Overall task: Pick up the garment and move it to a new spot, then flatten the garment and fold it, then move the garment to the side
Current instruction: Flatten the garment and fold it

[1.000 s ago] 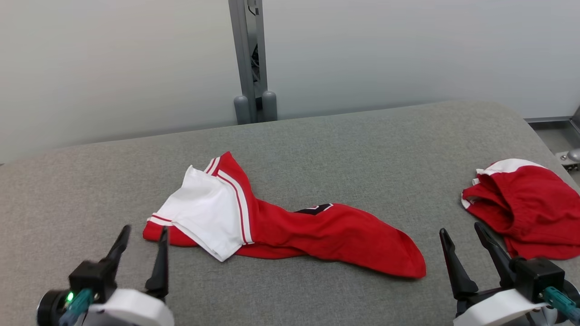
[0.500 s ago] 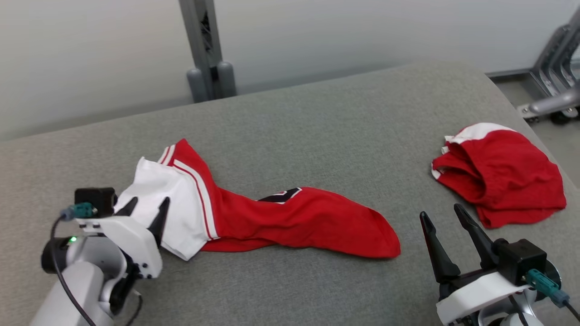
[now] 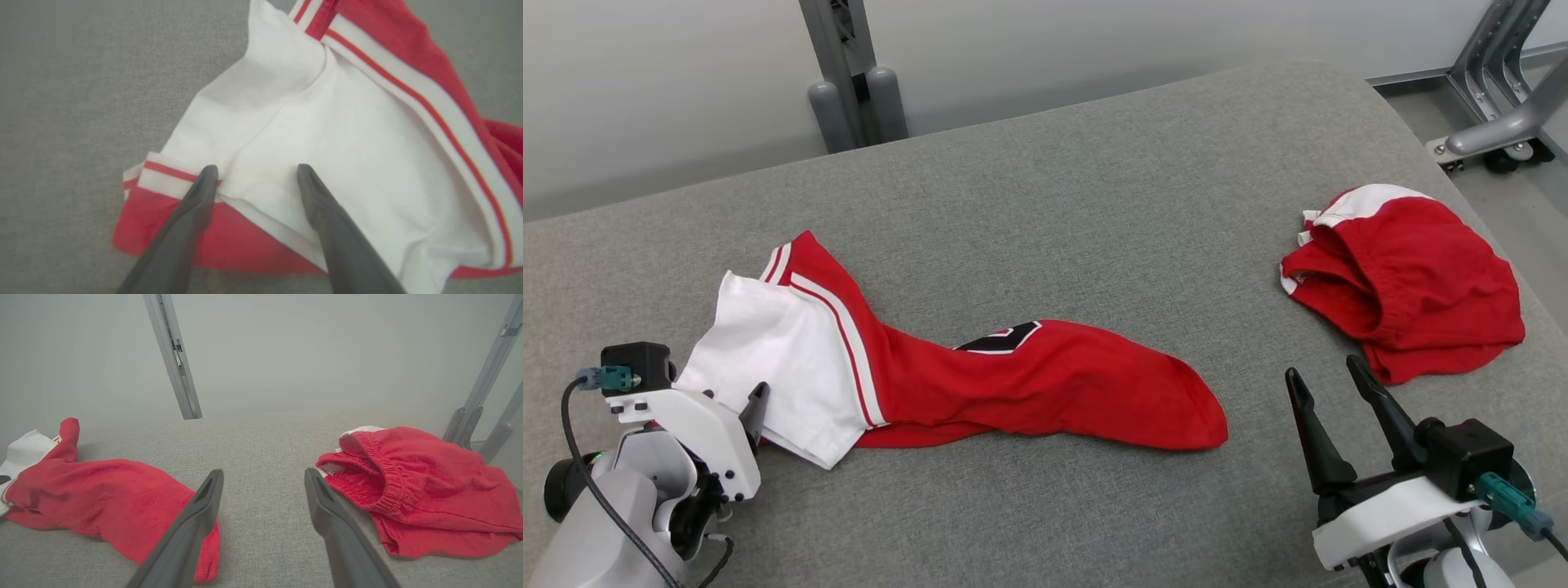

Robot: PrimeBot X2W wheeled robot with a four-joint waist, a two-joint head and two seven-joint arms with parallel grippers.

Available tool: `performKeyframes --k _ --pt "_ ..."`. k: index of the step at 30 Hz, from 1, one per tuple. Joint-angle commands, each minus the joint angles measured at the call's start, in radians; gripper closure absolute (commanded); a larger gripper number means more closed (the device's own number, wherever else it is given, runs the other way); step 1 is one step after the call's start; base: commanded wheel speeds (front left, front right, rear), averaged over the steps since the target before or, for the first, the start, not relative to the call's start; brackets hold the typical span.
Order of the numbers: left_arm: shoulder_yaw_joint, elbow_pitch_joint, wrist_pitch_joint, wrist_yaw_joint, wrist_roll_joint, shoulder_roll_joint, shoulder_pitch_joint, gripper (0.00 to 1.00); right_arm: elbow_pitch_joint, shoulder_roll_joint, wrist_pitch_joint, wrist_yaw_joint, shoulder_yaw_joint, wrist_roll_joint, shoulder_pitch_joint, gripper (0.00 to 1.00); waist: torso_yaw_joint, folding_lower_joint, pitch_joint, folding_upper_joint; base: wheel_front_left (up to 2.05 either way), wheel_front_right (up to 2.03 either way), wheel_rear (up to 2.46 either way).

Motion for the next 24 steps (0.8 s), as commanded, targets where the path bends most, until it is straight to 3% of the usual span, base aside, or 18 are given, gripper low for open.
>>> performKeyframes --k 1,2,3,4,13,24 --pt "-0.004 0.015 0.0 -0.008 -0.006 0.003 -0.019 0.1 0.006 -0.008 -0.009 0.0 -0.006 0.006 -0.014 0.0 0.003 0.0 0.0 0.0 0.0 0.0 0.0" --pt "-0.007 0.022 0.001 -0.012 -0.012 -0.001 -0.023 0.45 0.008 -0.009 -0.01 0.0 -0.006 0.006 -0.014 0.0 0.005 0.0 -0.001 0.0 0.0 0.0 0.0" --pt "-0.01 0.028 -0.003 -0.016 -0.01 -0.005 -0.025 0.68 0.011 -0.011 -0.009 0.0 -0.005 0.007 -0.015 0.0 0.007 0.0 -0.002 0.0 0.0 0.0 0.0" --pt "-0.013 0.032 -0.009 -0.022 -0.013 -0.011 -0.025 1.0 0.013 -0.011 -0.009 0.0 -0.007 0.008 -0.016 0.0 0.009 0.0 -0.005 0.0 0.0 0.0 0.0" --pt "-0.042 0.04 -0.074 -0.037 -0.003 -0.021 -0.046 1.0 0.073 -0.012 0.028 0.0 0.056 0.059 0.002 0.0 0.042 0.0 -0.017 0.0 0.0 0.0 0.0" --pt "-0.067 0.045 -0.105 -0.043 -0.01 -0.042 -0.063 1.0 0.378 0.004 -0.005 0.0 0.174 0.161 -0.116 0.0 0.083 0.0 -0.006 0.0 0.0 0.0 0.0"
